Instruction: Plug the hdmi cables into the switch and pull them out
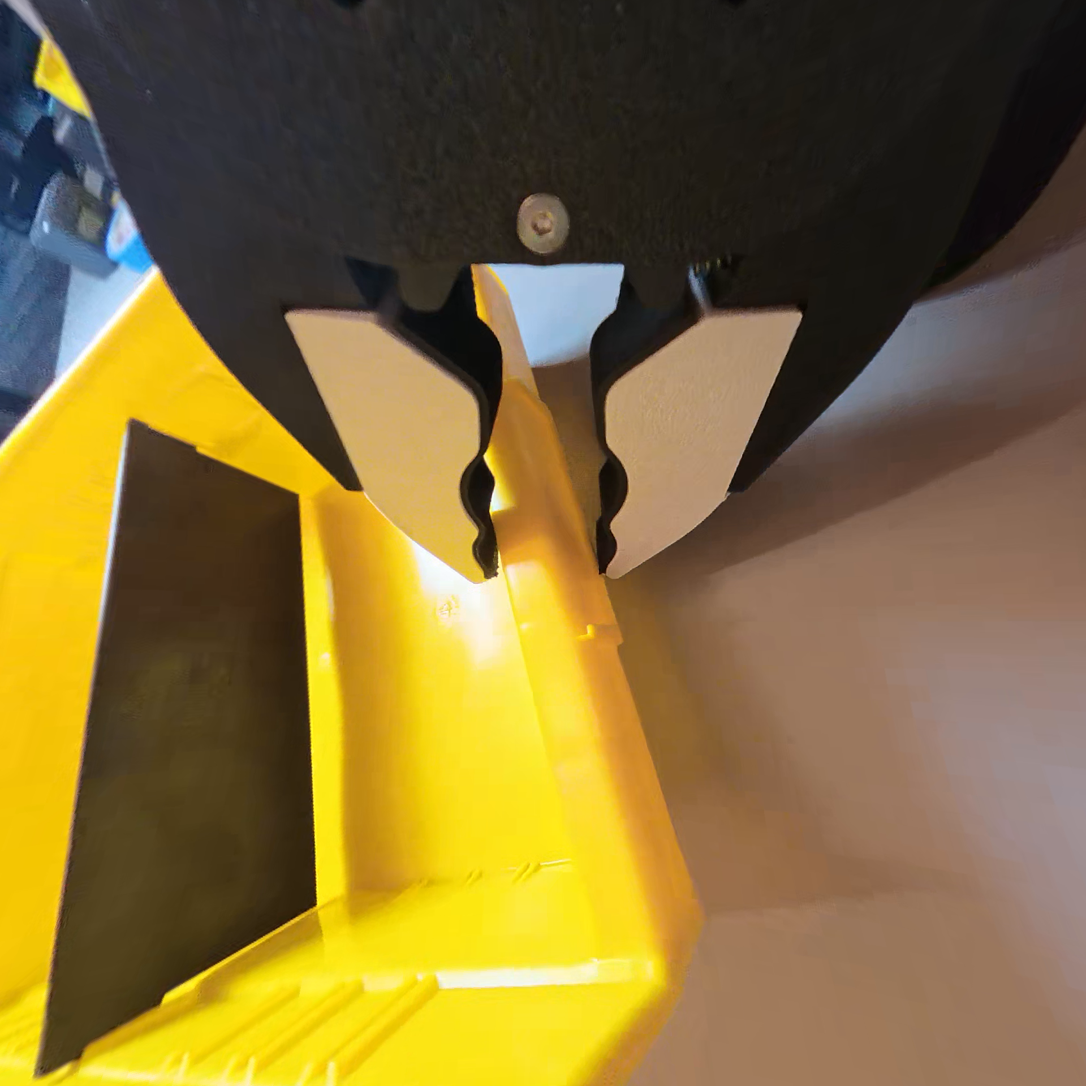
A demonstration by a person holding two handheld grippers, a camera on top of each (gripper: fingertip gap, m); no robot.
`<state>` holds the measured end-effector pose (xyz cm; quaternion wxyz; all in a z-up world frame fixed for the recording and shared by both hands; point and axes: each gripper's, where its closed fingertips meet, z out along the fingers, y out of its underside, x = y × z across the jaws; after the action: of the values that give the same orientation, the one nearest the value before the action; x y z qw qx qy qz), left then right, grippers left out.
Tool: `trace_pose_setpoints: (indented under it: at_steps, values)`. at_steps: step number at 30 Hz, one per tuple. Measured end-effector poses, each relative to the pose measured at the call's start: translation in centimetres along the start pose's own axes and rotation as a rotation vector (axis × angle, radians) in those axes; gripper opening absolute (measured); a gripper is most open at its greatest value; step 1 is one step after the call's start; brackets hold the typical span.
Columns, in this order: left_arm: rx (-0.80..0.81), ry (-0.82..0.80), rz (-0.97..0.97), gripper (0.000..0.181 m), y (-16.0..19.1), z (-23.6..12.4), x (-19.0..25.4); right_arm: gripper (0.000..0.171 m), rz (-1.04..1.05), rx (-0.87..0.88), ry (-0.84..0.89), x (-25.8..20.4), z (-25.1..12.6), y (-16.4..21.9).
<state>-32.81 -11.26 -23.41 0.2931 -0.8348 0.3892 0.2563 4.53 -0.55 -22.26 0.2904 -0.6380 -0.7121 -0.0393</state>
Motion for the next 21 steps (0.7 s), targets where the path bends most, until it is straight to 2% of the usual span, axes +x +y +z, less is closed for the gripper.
trace_pose_setpoints:
  at_steps: [1, 6, 12, 16, 21]
  values:
    - [0.002, -0.009, -0.003, 0.033, -0.1, 0.3, -0.3, 0.032, 0.019, -0.019, 0.023, 0.7, 0.1, 0.9]
    - [0.019, -0.046, -0.032, 0.033, 0.0, 1.6, -2.0, 0.031, 0.037, -0.083, 0.133, 6.2, 2.2, 4.6]
    - [0.049, -0.069, -0.038, 0.034, 0.6, 3.1, -3.9, 0.031, 0.105, -0.117, 0.211, 12.1, 4.5, 7.4]
    - [0.090, -0.122, -0.044, 0.036, 0.7, 3.1, -4.4, 0.032, 0.111, -0.097, 0.274, 13.1, 4.5, 8.2]
    - [0.110, -0.188, 0.037, 0.034, 0.5, 2.6, -4.3, 0.032, -0.017, -0.073, 0.275, 12.3, 4.2, 7.9]
